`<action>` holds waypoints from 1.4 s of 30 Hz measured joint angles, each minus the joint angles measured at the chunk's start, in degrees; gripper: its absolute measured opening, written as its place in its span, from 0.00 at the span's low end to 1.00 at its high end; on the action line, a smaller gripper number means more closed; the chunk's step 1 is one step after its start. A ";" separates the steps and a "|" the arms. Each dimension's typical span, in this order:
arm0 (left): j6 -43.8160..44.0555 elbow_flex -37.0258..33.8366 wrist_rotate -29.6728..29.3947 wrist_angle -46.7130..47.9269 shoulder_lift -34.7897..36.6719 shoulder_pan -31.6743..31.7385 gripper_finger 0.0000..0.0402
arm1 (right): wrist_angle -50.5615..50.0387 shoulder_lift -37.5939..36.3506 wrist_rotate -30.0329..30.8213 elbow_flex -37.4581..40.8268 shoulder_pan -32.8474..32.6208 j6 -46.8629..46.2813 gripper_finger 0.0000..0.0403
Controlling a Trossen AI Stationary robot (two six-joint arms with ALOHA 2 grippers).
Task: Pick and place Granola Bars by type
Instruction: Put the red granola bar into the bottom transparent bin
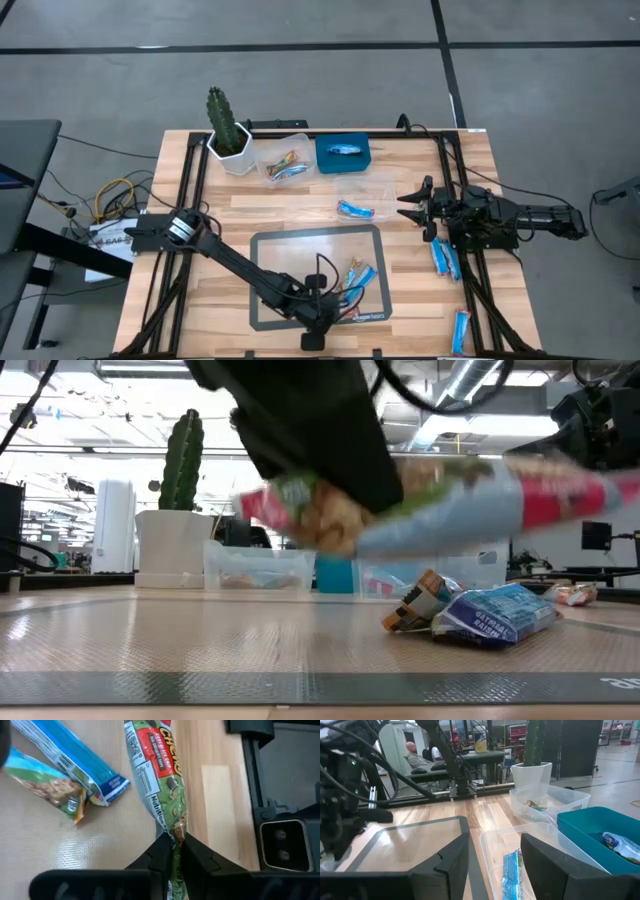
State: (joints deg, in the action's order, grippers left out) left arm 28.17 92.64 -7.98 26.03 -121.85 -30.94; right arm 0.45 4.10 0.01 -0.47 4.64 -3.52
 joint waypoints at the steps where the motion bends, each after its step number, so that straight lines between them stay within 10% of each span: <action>1: -0.05 0.00 -0.70 0.15 0.47 -0.25 0.08 | 0.00 0.02 0.00 0.00 0.00 -0.01 0.42; 15: -8.47 0.00 -19.60 0.14 8.19 6.37 0.08 | 0.00 0.01 -0.02 0.02 0.00 0.00 0.42; 42: -22.53 0.00 -3.22 -1.49 11.31 37.31 0.08 | 0.00 0.02 -0.02 0.00 0.00 0.00 0.42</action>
State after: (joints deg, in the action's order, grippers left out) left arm 5.64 92.64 -11.20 24.54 -110.54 6.37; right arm 0.45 4.12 -0.01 -0.46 4.64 -3.52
